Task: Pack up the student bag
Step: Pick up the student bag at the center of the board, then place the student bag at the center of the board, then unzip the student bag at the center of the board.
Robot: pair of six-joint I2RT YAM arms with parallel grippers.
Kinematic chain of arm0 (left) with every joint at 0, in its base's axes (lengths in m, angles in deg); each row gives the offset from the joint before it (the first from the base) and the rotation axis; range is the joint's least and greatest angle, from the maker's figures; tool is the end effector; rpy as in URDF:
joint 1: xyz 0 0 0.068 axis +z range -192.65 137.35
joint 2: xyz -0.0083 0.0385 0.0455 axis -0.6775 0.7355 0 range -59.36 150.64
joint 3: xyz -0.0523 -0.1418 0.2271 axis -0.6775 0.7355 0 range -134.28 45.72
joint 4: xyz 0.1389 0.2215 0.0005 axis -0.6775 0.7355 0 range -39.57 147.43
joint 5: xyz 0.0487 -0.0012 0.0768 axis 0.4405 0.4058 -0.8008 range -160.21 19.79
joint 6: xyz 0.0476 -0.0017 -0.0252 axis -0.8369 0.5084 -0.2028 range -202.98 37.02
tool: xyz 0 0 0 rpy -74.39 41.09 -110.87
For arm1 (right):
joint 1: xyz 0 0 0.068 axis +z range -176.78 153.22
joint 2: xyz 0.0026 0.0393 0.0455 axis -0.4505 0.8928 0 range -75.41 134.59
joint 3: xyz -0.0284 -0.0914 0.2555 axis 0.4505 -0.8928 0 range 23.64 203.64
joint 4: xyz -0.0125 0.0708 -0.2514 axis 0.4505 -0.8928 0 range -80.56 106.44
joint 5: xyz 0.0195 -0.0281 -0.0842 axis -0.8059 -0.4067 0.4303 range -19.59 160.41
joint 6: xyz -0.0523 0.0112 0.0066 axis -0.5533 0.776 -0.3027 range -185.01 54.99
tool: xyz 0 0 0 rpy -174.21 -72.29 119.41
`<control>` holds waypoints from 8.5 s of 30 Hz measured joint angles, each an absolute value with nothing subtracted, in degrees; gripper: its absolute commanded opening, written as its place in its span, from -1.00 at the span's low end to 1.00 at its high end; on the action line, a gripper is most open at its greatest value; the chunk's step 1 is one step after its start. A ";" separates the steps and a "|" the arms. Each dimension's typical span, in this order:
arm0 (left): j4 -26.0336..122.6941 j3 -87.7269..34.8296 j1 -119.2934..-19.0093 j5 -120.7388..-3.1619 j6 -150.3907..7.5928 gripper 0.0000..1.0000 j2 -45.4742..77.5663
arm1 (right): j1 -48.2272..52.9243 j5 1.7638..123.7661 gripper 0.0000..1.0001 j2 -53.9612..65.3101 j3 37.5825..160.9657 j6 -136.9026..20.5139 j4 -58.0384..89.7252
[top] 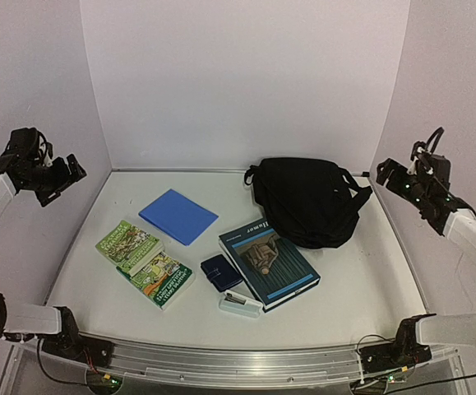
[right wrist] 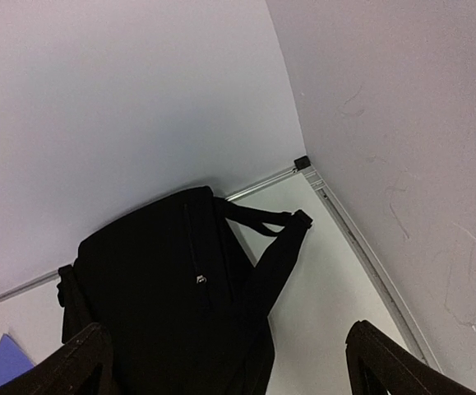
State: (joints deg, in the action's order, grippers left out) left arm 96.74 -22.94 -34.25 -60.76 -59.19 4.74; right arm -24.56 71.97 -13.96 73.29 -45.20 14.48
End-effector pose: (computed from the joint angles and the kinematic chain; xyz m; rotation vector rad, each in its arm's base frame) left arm 0.2240 0.0272 0.3576 -0.5576 2.2409 -0.3274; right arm 0.2522 0.0088 0.3281 0.2971 1.7934 0.2481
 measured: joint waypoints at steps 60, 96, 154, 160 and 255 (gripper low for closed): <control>87.80 -18.53 -34.25 -47.21 -69.15 0.99 11.23 | 16.36 104.58 -1.00 22.52 111.54 -61.76 -17.78; 60.98 -2.53 -69.09 -45.31 -34.60 0.99 19.60 | 6.87 65.19 0.97 15.16 90.75 -40.52 2.44; 78.86 -14.27 -109.30 -47.64 -43.76 0.63 23.31 | -1.57 44.69 -0.36 23.77 91.80 -53.57 -5.93; 88.15 -20.82 -109.02 -59.97 -48.81 0.82 16.34 | -0.87 51.75 0.57 19.64 88.92 -49.37 -2.43; 57.90 -48.76 -94.46 -61.61 -74.31 0.10 64.16 | -1.02 53.11 -0.36 5.87 63.23 -34.16 15.29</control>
